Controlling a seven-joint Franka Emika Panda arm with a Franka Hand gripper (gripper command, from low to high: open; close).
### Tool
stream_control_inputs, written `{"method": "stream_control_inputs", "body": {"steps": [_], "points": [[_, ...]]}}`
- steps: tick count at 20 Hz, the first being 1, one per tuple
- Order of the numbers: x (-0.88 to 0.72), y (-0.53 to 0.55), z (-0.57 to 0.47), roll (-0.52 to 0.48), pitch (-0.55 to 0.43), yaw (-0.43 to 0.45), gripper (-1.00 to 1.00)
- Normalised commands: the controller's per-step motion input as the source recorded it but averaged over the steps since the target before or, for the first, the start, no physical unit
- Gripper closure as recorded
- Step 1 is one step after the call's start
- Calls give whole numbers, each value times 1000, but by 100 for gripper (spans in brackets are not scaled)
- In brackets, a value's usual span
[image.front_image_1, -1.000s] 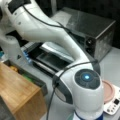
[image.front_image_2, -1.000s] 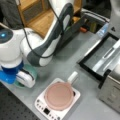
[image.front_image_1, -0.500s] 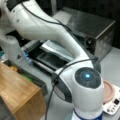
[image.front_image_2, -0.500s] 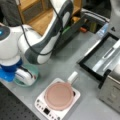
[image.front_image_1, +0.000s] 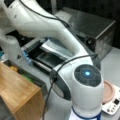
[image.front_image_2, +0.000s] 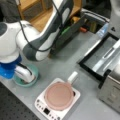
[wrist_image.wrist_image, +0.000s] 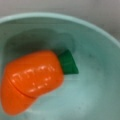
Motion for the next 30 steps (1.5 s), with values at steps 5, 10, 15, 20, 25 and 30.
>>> {"method": "stream_control_inputs", "body": {"steps": [5, 10, 15, 20, 25, 30], "points": [[-51, -10, -33, 115, 44, -193, -100], [-164, 71, -53, 89, -2, -465, -100], [-221, 89, -46, 39, -21, -345, -100], [-277, 50, -68, 26, -66, -142, -100], [-334, 10, -138, 20, -103, -102, -100], [-374, -10, -231, 33, -156, -109, -100]]}}
